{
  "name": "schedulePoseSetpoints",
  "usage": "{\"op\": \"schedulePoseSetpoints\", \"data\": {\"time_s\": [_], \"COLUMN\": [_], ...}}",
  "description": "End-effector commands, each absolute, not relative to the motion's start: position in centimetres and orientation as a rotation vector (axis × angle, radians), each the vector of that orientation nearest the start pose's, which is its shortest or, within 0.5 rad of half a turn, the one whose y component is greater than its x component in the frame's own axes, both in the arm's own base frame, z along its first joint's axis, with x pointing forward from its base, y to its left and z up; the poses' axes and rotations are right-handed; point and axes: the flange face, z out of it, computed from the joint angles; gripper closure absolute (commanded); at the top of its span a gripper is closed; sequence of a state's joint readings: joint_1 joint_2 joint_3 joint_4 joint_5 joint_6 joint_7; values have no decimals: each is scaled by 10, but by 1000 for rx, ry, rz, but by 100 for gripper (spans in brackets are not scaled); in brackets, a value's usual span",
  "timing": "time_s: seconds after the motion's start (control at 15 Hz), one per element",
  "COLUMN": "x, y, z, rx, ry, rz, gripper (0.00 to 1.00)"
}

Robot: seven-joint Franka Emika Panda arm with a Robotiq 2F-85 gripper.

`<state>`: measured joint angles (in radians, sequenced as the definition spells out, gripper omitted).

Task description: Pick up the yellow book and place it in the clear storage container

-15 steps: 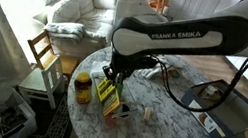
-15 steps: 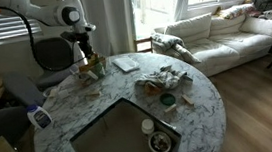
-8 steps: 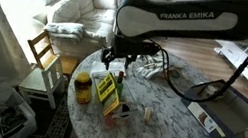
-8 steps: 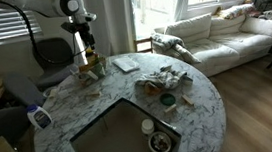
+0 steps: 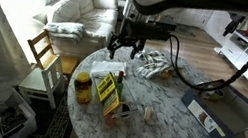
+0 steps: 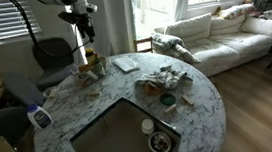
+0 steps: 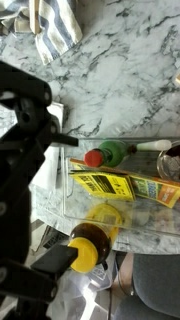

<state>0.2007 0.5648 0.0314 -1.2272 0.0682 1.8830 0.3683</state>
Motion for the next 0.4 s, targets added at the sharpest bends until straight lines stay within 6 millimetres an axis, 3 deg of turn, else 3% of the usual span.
{"op": "schedulePoseSetpoints", "data": {"time_s": [0.0,0.33], "x": [708,707], "y": [164,158], "z": [459,465], "rx": [-3017,-3002], "ry": [219,189], "rz": [-82,-67], "gripper": [0,0]}}
